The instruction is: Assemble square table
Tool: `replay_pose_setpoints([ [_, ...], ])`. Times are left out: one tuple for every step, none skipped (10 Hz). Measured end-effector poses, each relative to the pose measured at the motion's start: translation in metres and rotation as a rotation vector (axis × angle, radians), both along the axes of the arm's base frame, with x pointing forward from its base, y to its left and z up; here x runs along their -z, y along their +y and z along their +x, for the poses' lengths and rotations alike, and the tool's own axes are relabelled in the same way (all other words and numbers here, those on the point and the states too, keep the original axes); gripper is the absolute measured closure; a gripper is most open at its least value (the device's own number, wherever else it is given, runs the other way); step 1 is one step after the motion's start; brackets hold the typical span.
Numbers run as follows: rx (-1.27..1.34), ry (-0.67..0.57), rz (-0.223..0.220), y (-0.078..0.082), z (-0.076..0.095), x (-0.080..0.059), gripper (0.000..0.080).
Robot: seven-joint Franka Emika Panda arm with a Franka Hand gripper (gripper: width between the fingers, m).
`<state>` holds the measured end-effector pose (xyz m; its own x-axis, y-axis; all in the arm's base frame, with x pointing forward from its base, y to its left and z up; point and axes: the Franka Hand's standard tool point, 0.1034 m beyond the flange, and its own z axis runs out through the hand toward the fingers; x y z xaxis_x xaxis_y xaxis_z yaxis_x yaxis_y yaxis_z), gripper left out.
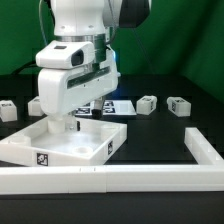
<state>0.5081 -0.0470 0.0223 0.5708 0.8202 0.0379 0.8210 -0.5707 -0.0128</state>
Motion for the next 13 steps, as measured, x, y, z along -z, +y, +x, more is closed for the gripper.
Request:
replay_pose_setpoints([
  [0.001, 0.000, 0.000, -0.0002, 0.0000, 0.0000, 0.0274],
  [0.001, 0.000, 0.000, -0.0001, 0.0000, 0.0000, 0.0412],
  [0.001, 0.000, 0.000, -0.0002, -0.0001, 0.0000, 0.0547],
  [0.001, 0.000, 0.000, -0.0002, -0.0001, 0.0001, 0.0547],
  [0.001, 0.000, 0.000, 0.0000, 0.0000, 0.0000, 0.0721],
  [0.003, 0.000, 0.000, -0.0008, 0.0000, 0.0000, 0.0744],
  [0.003, 0.000, 0.000, -0.0007, 0.0000, 0.0000, 0.0744],
  [0.003, 0.000, 0.000, -0.0008, 0.0000, 0.0000, 0.0744],
  [0.003, 0.000, 0.000, -0.0008, 0.0000, 0.0000, 0.0744],
  [0.003, 0.000, 0.000, -0.0007, 0.0000, 0.0000, 0.0744],
  [0.003, 0.000, 0.000, -0.0008, 0.0000, 0.0000, 0.0744],
  [0.003, 0.000, 0.000, -0.0008, 0.0000, 0.0000, 0.0744],
  [-0.010, -0.002, -0.002, 0.0008, 0.0008, -0.0004, 0.0744],
])
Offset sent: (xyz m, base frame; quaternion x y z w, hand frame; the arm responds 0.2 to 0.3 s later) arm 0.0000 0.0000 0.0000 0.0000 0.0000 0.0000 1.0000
